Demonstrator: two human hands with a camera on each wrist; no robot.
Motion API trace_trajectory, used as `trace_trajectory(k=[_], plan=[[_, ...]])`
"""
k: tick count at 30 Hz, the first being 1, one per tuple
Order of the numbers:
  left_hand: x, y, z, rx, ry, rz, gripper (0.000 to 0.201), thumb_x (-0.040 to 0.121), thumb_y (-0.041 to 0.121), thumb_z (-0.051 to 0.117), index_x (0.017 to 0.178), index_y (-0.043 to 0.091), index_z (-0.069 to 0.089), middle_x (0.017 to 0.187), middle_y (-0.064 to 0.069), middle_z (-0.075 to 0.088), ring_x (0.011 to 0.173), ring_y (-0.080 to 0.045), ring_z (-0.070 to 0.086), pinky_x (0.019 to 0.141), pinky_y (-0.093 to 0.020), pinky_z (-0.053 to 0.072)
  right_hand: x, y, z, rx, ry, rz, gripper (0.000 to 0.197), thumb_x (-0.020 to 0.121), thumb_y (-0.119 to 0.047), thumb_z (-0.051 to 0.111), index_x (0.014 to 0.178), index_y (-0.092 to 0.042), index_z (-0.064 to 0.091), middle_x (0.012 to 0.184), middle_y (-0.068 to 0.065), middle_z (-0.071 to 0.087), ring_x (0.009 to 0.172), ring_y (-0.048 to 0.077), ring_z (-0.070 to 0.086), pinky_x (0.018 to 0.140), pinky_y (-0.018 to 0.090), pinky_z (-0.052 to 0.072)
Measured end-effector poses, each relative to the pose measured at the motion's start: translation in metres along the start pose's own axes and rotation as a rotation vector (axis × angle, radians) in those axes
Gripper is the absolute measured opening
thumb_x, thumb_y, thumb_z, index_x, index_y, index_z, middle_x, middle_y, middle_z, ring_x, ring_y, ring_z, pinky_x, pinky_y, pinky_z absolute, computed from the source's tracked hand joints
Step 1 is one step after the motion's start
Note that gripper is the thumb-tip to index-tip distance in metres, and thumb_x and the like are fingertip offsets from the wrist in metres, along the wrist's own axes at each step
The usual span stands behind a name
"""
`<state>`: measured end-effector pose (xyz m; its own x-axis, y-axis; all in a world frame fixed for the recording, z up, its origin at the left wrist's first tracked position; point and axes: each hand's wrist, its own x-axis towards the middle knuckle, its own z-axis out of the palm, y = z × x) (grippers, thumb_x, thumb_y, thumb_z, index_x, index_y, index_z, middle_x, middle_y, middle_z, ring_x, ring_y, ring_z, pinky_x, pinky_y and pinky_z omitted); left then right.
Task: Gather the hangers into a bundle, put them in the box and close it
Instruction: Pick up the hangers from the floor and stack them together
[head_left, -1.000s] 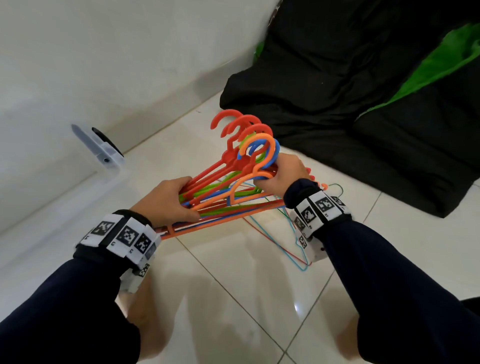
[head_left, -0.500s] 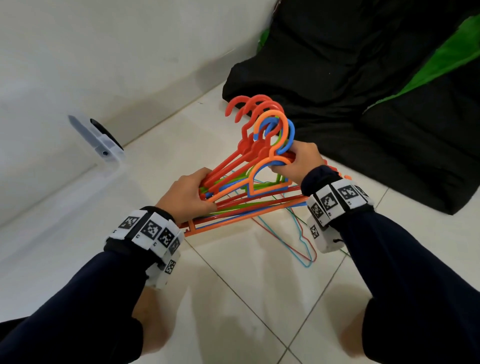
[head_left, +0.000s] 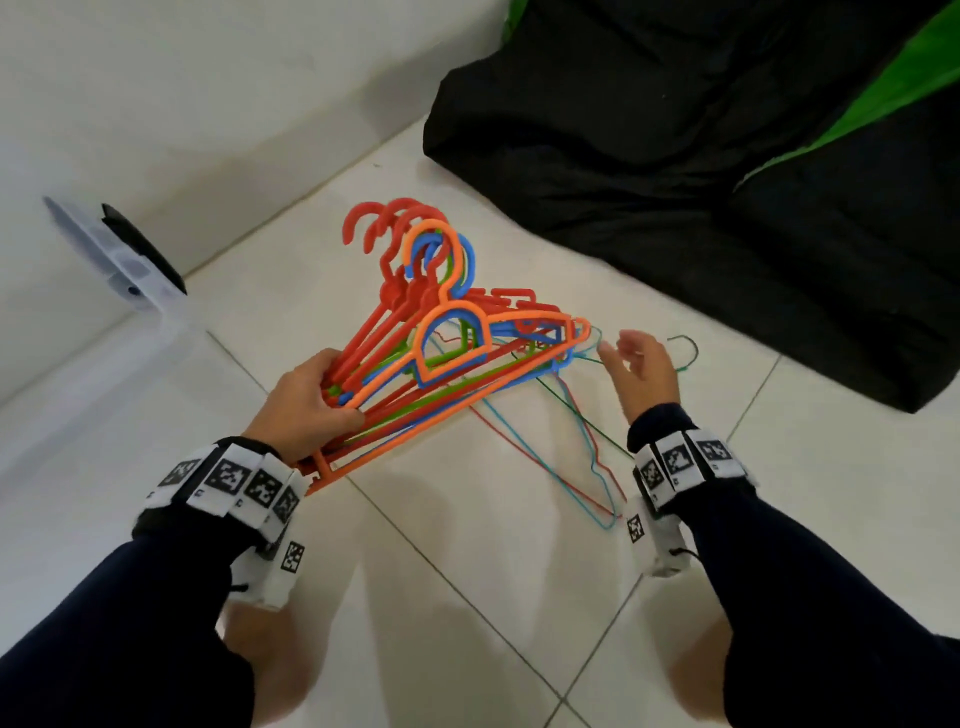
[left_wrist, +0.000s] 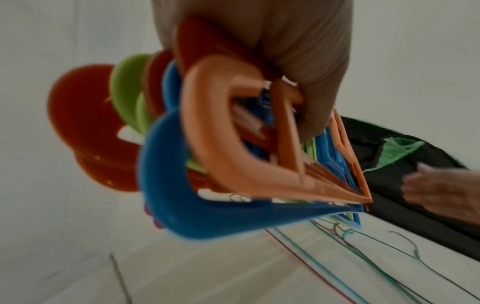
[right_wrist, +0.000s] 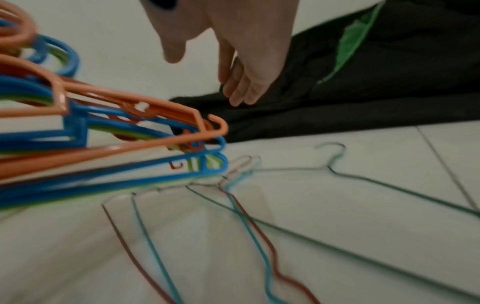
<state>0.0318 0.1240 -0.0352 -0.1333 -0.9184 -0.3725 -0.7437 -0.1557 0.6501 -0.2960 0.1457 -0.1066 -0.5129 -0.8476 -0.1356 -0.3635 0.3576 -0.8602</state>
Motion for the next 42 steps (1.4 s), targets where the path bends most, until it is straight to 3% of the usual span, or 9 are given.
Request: trace_trajectory(k=[3, 9, 14, 18, 22, 28, 31, 38, 42], plan=[[0.014, -0.011, 0.009, -0.026, 0.043, -0.020, 0.049, 0.072, 0.006, 0.071, 0.116, 0.011, 0.049, 0.095, -0.005, 0.059, 0.071, -0.009, 0.058, 0.061, -0.022, 0.046, 0.007, 0.042, 0.013, -0.160, -0.080, 0.143, 0.032, 0.084, -0.021, 0.064, 0.107, 0.001, 0.060, 0.114, 0.020, 0.062, 0.099, 0.027, 0.060, 0.085, 0.030, 0.044], [0.042, -0.025, 0.026, -0.130, 0.097, -0.014, 0.041, 0.072, 0.000, 0.069, 0.105, 0.014, 0.050, 0.085, 0.001, 0.060, 0.073, -0.010, 0.059, 0.065, -0.023, 0.047, 0.029, 0.067, 0.057, -0.459, -0.293, 0.219, 0.032, 0.083, -0.025, 0.063, 0.104, -0.002, 0.062, 0.111, 0.019, 0.064, 0.107, 0.033, 0.058, 0.091, 0.031, 0.043], [0.054, -0.033, 0.035, -0.169, 0.112, -0.033, 0.040, 0.074, 0.000, 0.068, 0.105, 0.016, 0.048, 0.081, 0.008, 0.057, 0.071, -0.005, 0.058, 0.058, -0.015, 0.043, 0.052, 0.067, 0.060, -0.445, 0.063, 0.098, 0.030, 0.084, -0.022, 0.059, 0.104, 0.000, 0.058, 0.115, 0.022, 0.054, 0.111, 0.036, 0.048, 0.094, 0.040, 0.038], [0.060, -0.038, 0.041, -0.191, 0.128, -0.044, 0.041, 0.072, 0.003, 0.071, 0.105, 0.013, 0.049, 0.078, 0.007, 0.055, 0.068, -0.005, 0.055, 0.056, -0.014, 0.039, 0.060, 0.086, 0.022, -0.533, 0.284, 0.307, 0.049, 0.082, -0.031, 0.062, 0.117, 0.001, 0.049, 0.126, 0.022, 0.046, 0.119, 0.039, 0.041, 0.097, 0.044, 0.036], [0.062, -0.035, 0.049, -0.261, 0.137, -0.054, 0.046, 0.057, 0.020, 0.062, 0.101, 0.014, 0.049, 0.075, 0.006, 0.055, 0.065, -0.004, 0.054, 0.052, -0.008, 0.040, 0.059, 0.107, 0.000, -0.662, 0.136, 0.410, 0.046, 0.087, -0.035, 0.057, 0.115, 0.001, 0.053, 0.123, 0.024, 0.052, 0.119, 0.040, 0.042, 0.097, 0.043, 0.036], [0.058, -0.036, 0.049, -0.279, 0.168, -0.056, 0.042, 0.064, 0.012, 0.068, 0.102, 0.012, 0.052, 0.075, 0.004, 0.056, 0.066, -0.008, 0.055, 0.056, -0.016, 0.038, 0.064, 0.093, 0.003, -0.555, -0.009, 0.469, 0.034, 0.095, -0.017, 0.046, 0.115, 0.009, 0.051, 0.127, 0.029, 0.050, 0.118, 0.042, 0.047, 0.098, 0.043, 0.039], [0.051, -0.035, 0.038, -0.250, 0.203, -0.044, 0.038, 0.074, -0.003, 0.066, 0.106, 0.009, 0.052, 0.077, -0.001, 0.057, 0.067, -0.014, 0.056, 0.057, -0.019, 0.041, 0.058, 0.072, -0.009, -0.438, 0.013, 0.394, 0.028, 0.093, -0.007, 0.046, 0.112, 0.014, 0.050, 0.123, 0.031, 0.051, 0.115, 0.041, 0.050, 0.095, 0.040, 0.040], [0.020, -0.014, -0.011, -0.237, 0.304, 0.031, 0.048, 0.071, 0.004, 0.069, 0.114, 0.011, 0.050, 0.095, -0.007, 0.060, 0.078, -0.025, 0.059, 0.073, -0.035, 0.049, 0.046, -0.020, -0.063, -0.353, -0.005, 0.077, 0.026, 0.093, -0.023, 0.048, 0.100, -0.002, 0.063, 0.115, 0.019, 0.058, 0.107, 0.033, 0.053, 0.094, 0.037, 0.040], [-0.004, 0.004, -0.037, -0.210, 0.306, 0.116, 0.049, 0.071, 0.004, 0.070, 0.115, 0.011, 0.049, 0.095, -0.004, 0.060, 0.074, -0.017, 0.059, 0.066, -0.027, 0.046, 0.033, -0.085, -0.084, -0.311, -0.143, -0.127, 0.018, 0.091, -0.017, 0.054, 0.084, -0.006, 0.067, 0.093, 0.016, 0.066, 0.088, 0.017, 0.059, 0.079, 0.024, 0.043]])
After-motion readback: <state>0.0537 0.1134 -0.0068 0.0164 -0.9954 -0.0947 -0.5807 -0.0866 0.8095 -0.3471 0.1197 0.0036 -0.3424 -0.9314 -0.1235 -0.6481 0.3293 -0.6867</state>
